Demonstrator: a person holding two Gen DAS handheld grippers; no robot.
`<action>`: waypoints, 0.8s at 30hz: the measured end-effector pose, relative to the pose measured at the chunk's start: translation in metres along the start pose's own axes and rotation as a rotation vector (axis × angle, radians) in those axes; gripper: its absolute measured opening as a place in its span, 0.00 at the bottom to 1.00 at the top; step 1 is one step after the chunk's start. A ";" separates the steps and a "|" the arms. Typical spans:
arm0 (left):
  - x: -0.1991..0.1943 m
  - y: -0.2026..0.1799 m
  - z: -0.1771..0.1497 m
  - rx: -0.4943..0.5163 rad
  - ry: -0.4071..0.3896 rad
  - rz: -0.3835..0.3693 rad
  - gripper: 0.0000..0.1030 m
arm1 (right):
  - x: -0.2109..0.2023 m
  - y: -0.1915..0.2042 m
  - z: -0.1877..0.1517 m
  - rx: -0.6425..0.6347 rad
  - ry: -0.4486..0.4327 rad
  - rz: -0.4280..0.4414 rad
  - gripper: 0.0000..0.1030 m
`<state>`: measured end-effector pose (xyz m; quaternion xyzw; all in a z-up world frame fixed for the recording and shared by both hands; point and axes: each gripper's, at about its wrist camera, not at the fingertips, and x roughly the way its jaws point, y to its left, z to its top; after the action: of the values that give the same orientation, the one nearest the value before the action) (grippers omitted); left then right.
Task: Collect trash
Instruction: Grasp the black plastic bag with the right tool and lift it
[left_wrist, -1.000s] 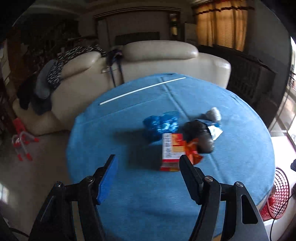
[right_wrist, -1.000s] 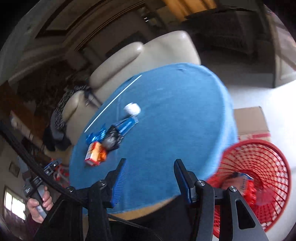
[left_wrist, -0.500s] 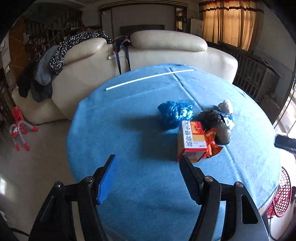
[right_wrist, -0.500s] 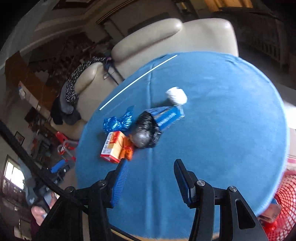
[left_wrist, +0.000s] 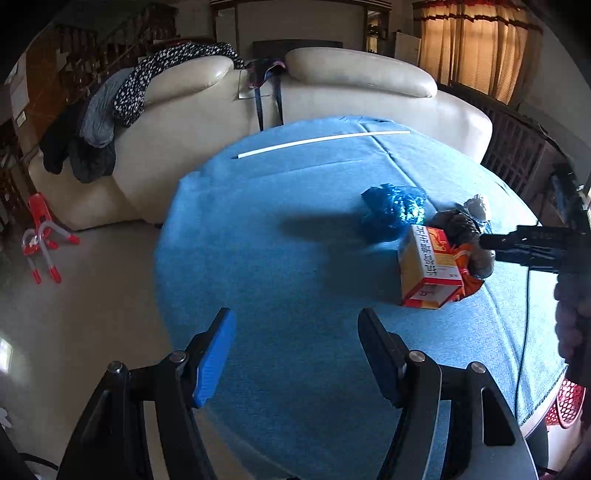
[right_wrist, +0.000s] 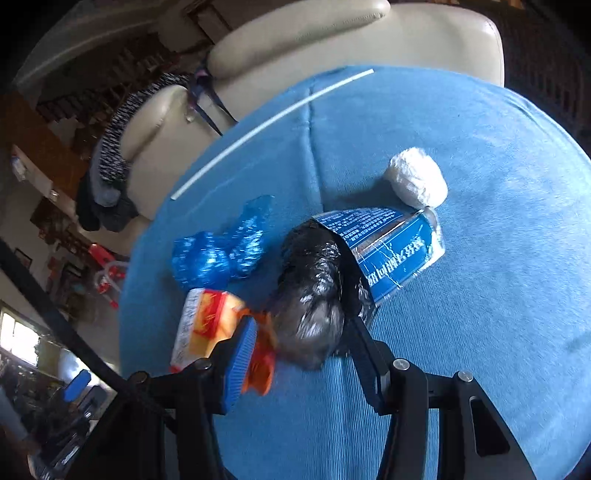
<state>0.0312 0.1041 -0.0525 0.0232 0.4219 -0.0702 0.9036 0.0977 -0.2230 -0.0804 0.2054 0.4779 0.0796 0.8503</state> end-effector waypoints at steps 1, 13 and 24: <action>0.001 0.002 0.001 -0.003 0.001 -0.002 0.67 | 0.007 0.000 0.001 0.003 0.016 -0.001 0.52; 0.006 -0.018 0.008 0.008 0.017 -0.086 0.68 | -0.007 -0.011 -0.014 -0.018 -0.033 -0.015 0.35; 0.012 -0.072 0.013 0.062 0.065 -0.190 0.68 | -0.073 -0.062 -0.060 0.056 -0.087 -0.025 0.35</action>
<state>0.0377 0.0303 -0.0520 0.0132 0.4488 -0.1676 0.8777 0.0044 -0.2864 -0.0774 0.2263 0.4450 0.0466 0.8652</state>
